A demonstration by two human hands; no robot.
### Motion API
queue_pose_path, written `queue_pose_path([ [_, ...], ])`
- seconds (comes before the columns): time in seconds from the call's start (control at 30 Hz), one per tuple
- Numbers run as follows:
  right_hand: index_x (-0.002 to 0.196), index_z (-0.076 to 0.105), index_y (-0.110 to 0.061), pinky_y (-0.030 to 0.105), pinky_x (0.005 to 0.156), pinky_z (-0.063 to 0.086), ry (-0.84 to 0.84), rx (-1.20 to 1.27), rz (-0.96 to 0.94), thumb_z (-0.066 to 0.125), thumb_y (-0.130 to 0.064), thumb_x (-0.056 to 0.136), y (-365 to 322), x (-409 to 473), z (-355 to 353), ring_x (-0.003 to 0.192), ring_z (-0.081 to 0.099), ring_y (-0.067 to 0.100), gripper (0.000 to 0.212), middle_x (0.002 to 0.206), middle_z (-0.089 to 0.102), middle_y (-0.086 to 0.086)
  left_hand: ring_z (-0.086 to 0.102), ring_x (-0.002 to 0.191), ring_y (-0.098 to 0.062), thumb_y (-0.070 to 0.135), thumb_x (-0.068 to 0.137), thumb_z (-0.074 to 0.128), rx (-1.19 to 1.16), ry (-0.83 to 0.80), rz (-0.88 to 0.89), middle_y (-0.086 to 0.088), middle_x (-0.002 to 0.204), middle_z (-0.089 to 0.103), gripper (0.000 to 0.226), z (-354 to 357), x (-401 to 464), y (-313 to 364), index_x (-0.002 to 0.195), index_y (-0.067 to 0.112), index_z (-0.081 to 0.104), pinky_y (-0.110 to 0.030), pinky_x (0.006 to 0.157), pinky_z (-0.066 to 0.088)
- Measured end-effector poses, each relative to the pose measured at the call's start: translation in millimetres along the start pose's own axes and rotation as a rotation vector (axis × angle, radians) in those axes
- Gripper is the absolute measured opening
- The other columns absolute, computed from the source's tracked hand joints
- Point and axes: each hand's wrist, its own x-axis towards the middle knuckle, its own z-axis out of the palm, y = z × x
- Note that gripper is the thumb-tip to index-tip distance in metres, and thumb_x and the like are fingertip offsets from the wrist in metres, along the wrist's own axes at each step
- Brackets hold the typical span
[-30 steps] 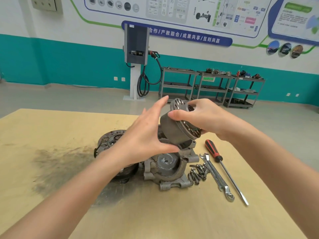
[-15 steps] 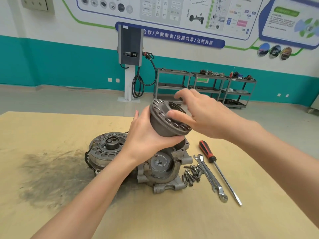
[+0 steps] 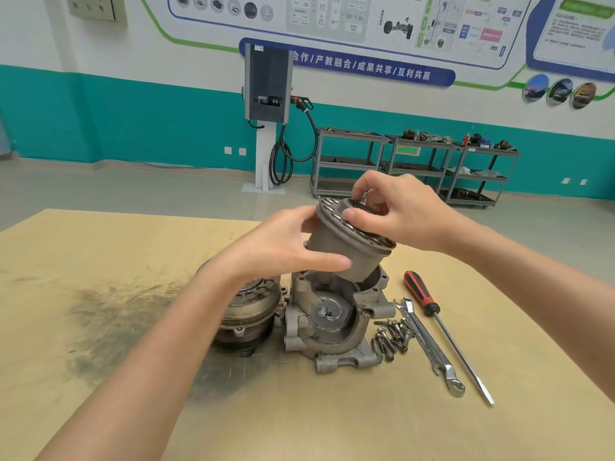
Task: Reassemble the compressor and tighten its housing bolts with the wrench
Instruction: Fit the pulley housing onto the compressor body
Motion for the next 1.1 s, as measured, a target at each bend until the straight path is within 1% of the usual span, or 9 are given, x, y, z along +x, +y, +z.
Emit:
queue_pose_path([
  [0.1,0.102,0.050,-0.025,0.032,0.059,0.033,0.015,-0.050,0.071,0.039,-0.073,0.077,7.8,4.2,9.9,0.062,0.045,0.003,0.055,0.066,0.051,-0.012,0.045,0.127,0.006,0.082,0.058,0.061,0.165,0.133,-0.075,0.022,0.144,0.047,0.104,-27.7,-18.1,-4.0,0.148,0.032,0.043,-0.024,0.107,0.033],
  [0.23,0.104,0.050,-0.027,0.025,0.053,0.028,-0.022,-0.227,0.060,0.032,-0.079,0.075,11.7,9.6,26.7,0.065,0.049,0.004,0.063,0.073,0.057,-0.012,0.050,0.121,0.006,0.072,0.065,0.056,0.036,0.390,-0.064,0.022,0.130,0.055,0.085,-38.3,-34.7,-12.0,0.139,0.030,0.053,-0.021,0.100,0.033],
  [0.33,0.109,0.053,-0.023,0.025,0.051,0.026,-0.071,-0.310,0.003,0.025,-0.082,0.071,12.3,9.6,39.6,0.064,0.051,0.008,0.075,0.078,0.062,-0.007,0.052,0.122,0.006,0.063,0.071,0.056,-0.003,0.416,-0.047,0.019,0.131,0.059,0.073,-34.9,-37.8,-16.8,0.135,0.028,0.058,-0.018,0.100,0.035],
  [0.47,0.109,0.053,-0.023,0.026,0.050,0.025,-0.123,-0.373,-0.051,0.021,-0.084,0.070,9.7,7.6,52.9,0.067,0.051,0.017,0.080,0.068,0.051,-0.010,0.054,0.116,0.013,0.056,0.079,0.058,-0.041,0.458,-0.002,0.022,0.124,0.064,0.057,-30.7,-37.0,-20.7,0.129,0.029,0.062,-0.008,0.094,0.036],
  [0.57,0.110,0.054,-0.022,0.025,0.051,0.028,-0.188,-0.381,-0.082,0.022,-0.083,0.074,8.2,6.1,60.5,0.067,0.052,0.014,0.078,0.071,0.055,-0.011,0.057,0.114,0.012,0.040,0.092,0.061,-0.054,0.510,0.031,0.020,0.121,0.066,0.036,-26.6,-36.3,-22.7,0.126,0.027,0.065,-0.011,0.097,0.040],
  [0.7,0.108,0.055,-0.018,0.030,0.056,0.034,-0.266,-0.417,-0.111,0.026,-0.079,0.080,3.8,4.8,68.6,0.065,0.053,0.017,0.073,0.064,0.048,-0.009,0.057,0.113,0.010,0.032,0.095,0.061,0.020,0.492,0.034,0.018,0.122,0.066,0.033,-14.8,-32.6,-22.5,0.127,0.024,0.065,-0.004,0.092,0.039],
  [0.93,0.108,0.058,-0.014,0.039,0.084,0.048,-0.341,-0.441,-0.144,0.038,-0.070,0.089,-9.2,8.9,71.8,0.068,0.052,0.022,0.062,0.061,0.042,-0.011,0.053,0.122,-0.004,0.036,0.095,0.060,0.323,0.319,0.061,0.009,0.131,0.062,0.042,11.0,-23.8,-18.1,0.135,0.022,0.059,-0.021,0.096,0.042],
  [1.03,0.105,0.057,-0.014,0.037,0.071,0.048,-0.345,-0.438,-0.128,0.042,-0.068,0.089,-12.2,9.1,70.7,0.068,0.054,0.022,0.058,0.063,0.044,-0.009,0.052,0.126,-0.008,0.036,0.096,0.060,0.360,0.295,0.030,0.005,0.136,0.060,0.048,14.6,-23.0,-19.9,0.140,0.020,0.053,-0.024,0.104,0.038],
  [1.1,0.101,0.053,-0.014,0.032,0.056,0.039,-0.367,-0.400,-0.090,0.046,-0.067,0.088,-13.2,8.1,71.9,0.063,0.051,0.018,0.055,0.065,0.046,-0.008,0.052,0.127,-0.012,0.037,0.096,0.058,0.337,0.304,-0.006,0.003,0.138,0.058,0.056,15.2,-22.8,-20.3,0.148,0.020,0.043,-0.029,0.106,0.041],
])
